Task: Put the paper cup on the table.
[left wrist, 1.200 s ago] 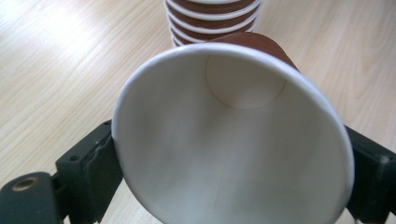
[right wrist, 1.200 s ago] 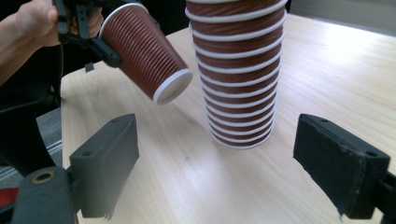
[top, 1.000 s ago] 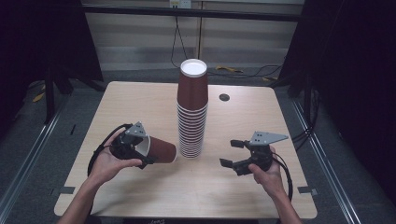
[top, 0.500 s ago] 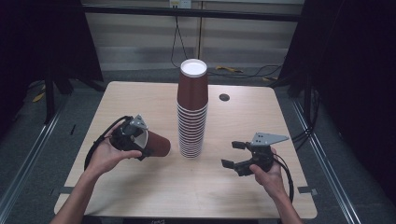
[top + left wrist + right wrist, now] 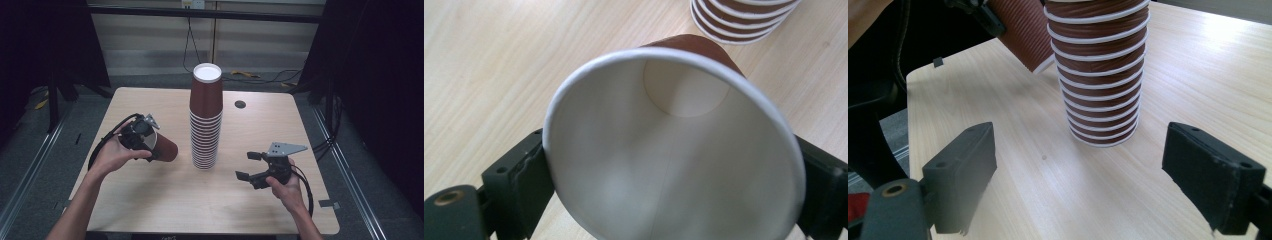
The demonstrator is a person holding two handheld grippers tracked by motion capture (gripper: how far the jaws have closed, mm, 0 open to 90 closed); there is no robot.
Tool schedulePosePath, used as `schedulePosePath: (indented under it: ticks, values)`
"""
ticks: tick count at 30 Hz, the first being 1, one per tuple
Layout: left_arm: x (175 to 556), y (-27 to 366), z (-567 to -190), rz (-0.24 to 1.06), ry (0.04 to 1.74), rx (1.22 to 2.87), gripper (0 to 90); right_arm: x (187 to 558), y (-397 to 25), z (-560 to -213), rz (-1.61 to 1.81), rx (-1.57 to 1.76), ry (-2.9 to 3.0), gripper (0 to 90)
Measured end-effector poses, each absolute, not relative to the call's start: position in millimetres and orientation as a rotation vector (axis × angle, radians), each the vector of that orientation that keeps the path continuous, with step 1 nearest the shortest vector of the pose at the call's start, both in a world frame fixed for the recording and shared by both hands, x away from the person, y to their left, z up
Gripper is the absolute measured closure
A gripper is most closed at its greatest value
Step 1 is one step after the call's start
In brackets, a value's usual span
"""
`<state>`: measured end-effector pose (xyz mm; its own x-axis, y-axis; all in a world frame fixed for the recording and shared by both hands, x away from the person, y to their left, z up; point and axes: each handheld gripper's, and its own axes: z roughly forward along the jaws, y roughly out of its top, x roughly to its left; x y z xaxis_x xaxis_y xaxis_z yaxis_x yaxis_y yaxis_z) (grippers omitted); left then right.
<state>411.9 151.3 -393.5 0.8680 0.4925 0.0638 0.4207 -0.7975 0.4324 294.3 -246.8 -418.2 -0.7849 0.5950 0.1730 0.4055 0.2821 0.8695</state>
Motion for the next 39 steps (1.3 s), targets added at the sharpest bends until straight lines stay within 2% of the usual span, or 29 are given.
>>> schedulePosePath:
  ticks: [15,39]
  values:
    - [428,131,-397,0.197,0.666,2.782,6.8,294,-246,-418,1.497,0.931,2.371,14.0]
    - [440,122,-408,0.192,0.688,2.745,3.5,294,-246,-420,1.486,0.942,2.372,14.0]
